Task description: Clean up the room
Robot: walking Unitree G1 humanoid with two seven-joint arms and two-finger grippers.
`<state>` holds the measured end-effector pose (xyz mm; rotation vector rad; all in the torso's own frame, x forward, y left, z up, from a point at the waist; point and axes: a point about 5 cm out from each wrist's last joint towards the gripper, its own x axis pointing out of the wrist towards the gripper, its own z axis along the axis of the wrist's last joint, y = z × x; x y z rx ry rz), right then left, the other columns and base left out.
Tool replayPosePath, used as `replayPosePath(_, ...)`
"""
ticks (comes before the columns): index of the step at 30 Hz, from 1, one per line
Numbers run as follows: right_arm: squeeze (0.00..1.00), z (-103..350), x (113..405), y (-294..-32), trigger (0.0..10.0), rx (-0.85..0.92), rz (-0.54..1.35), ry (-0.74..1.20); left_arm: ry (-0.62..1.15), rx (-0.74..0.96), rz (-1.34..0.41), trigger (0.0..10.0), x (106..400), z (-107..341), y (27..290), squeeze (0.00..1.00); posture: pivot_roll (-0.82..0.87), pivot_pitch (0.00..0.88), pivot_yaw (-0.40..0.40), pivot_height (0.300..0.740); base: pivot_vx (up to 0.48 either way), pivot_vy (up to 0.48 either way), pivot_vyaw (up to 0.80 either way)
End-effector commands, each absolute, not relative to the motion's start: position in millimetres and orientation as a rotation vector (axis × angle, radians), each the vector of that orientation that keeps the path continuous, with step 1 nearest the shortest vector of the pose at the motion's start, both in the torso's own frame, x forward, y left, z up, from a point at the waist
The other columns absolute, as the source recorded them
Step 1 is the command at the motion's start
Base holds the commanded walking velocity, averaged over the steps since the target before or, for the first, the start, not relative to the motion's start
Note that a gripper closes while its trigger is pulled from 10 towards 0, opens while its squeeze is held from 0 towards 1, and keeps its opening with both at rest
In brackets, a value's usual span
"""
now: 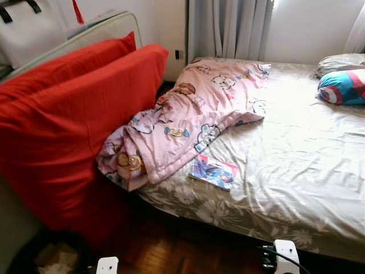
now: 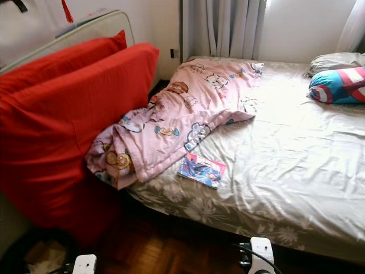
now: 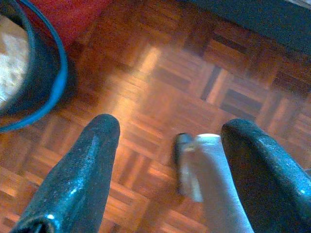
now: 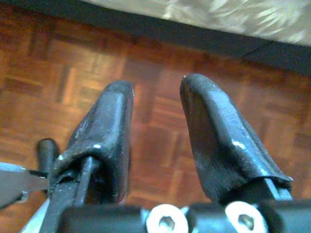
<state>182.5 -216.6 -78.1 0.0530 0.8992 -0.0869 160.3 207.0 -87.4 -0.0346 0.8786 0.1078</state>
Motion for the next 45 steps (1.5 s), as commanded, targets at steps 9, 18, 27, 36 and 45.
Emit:
replayPosePath(9,0.00,-79.4,183.3,-208.4,10.0,0.071,-0.074,0.901,0.911,-0.025,0.123,10.0,151.6,-90.2,213.5,0.00,-0.03,0.039,0.020,0.740,0.000,-0.310,0.00)
replayPosePath(18,0.00,-79.0,183.9,-208.3,10.0,0.074,-0.073,0.897,0.909,-0.025,0.120,10.0,152.4,-89.9,213.3,0.00,-0.03,0.043,0.020,0.740,0.000,-0.307,0.00)
replayPosePath(27,0.00,-79.0,184.1,-208.2,10.0,0.074,-0.073,0.896,0.908,-0.024,0.118,10.0,153.2,-89.5,214.0,0.00,-0.03,0.045,0.022,0.740,0.000,-0.309,0.00)
replayPosePath(36,0.00,-78.8,184.5,-208.0,10.0,0.072,-0.076,0.894,0.907,-0.022,0.116,10.0,154.2,-89.0,214.3,0.00,-0.03,0.041,0.024,0.740,0.000,-0.308,0.00)
replayPosePath(45,0.00,-78.7,184.8,-207.6,10.0,0.074,-0.077,0.893,0.905,-0.017,0.109,10.0,155.4,-88.5,214.7,0.00,-0.04,0.025,0.027,0.740,0.000,-0.307,0.00)
